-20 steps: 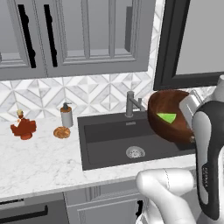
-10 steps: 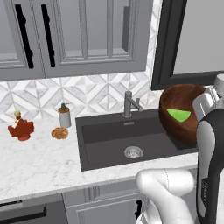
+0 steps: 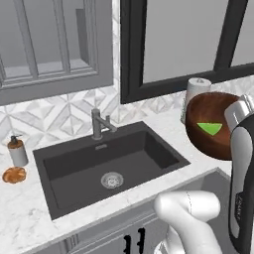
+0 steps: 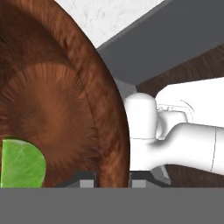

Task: Pick the lemon wedge from the sink and place it in the bowl. Then pick the bowl and place it in the microwave. Then close the microwave door and press the start button.

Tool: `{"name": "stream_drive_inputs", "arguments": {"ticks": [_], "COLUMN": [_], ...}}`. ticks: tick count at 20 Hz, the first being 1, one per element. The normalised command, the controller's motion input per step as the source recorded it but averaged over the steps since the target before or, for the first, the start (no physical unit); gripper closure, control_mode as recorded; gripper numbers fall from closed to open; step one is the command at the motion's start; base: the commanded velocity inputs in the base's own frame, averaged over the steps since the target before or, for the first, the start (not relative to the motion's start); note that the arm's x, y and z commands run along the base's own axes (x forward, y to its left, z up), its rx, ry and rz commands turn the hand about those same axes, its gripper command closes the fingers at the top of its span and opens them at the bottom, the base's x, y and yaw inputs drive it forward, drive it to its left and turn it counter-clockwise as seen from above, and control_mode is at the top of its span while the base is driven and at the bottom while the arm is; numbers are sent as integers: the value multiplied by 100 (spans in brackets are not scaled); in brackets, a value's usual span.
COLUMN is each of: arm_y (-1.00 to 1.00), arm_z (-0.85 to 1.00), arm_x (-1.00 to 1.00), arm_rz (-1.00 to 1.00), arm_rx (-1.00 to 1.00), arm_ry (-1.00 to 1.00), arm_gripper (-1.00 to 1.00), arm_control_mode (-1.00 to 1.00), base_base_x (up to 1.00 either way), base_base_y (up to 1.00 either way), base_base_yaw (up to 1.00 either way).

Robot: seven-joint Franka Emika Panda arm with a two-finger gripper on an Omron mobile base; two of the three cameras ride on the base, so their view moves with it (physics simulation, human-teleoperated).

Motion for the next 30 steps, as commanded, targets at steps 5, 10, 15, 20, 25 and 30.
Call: {"name": "stream_drive_inputs", "arguments": {"ticks": [5,10,15,20,25,30], "arm_y": [0,0,0,0,0,0], "arm_z": [0,0,0,0,0,0], "arm_x": [0,0,0,0,0,0], "arm_rz": [0,0,0,0,0,0], "arm_rx": [0,0,0,0,0,0], "arm_ry": [0,0,0,0,0,0], "arm_gripper": [100,100,100,100,100,100], "arm_control_mode": [100,100,100,100,100,100], "base_base_x": [0,0,-2,0,0,0], "base_base_y": [0,0,0,0,-30,-45], "base_base_yaw": [-100,-100,-100,-100,-92,-89]}}
